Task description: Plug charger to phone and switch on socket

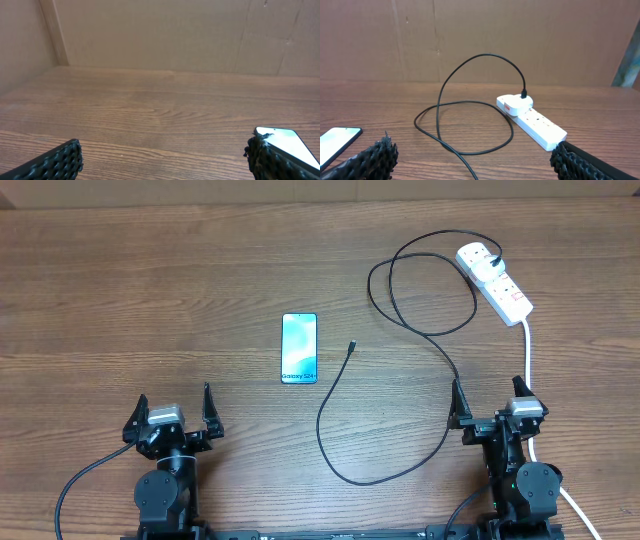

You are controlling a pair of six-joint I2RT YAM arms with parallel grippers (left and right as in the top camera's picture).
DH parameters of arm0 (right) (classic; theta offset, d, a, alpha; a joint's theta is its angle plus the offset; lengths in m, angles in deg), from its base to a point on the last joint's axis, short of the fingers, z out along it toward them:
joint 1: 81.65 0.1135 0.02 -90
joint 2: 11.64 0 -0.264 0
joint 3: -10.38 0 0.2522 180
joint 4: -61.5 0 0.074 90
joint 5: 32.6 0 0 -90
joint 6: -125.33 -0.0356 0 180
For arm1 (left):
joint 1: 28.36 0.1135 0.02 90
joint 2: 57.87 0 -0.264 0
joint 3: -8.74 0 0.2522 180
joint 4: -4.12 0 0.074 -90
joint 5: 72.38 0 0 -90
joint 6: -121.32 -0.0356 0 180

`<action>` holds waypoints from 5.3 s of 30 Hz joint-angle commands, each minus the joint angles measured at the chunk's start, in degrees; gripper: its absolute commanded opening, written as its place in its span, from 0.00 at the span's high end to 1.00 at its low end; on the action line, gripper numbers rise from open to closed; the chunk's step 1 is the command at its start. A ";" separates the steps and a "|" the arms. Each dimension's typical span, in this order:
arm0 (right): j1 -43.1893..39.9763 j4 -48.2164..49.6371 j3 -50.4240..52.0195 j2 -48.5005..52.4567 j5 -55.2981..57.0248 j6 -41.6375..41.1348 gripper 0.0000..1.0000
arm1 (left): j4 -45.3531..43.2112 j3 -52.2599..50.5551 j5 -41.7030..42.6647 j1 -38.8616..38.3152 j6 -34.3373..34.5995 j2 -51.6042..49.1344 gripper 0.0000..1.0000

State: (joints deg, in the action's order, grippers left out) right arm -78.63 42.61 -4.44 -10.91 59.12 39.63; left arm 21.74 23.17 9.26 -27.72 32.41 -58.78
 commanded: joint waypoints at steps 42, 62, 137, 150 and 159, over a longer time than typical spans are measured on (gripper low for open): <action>-0.26 0.44 0.59 -0.33 -0.09 0.09 0.00 | -0.07 -0.33 0.46 0.42 -0.87 0.55 0.00; -0.26 0.44 0.59 -0.33 -0.09 0.09 0.00 | -10.21 -0.33 25.51 0.37 14.38 0.55 0.00; -0.26 0.44 0.59 -0.33 -0.09 0.09 0.00 | 73.70 100.63 11.93 -28.02 21.68 -102.92 0.00; -0.26 0.44 0.59 -0.33 -0.09 0.09 0.00 | 67.25 100.63 9.42 -26.75 29.20 -108.17 0.00; -0.26 0.44 0.59 -0.33 -0.09 0.09 0.00 | 64.78 100.35 9.42 -26.75 29.42 -110.31 0.00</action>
State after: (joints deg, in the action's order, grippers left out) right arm -78.63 42.61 -4.44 -10.91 59.12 39.63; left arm 86.76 122.42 19.47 -54.73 60.38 -167.72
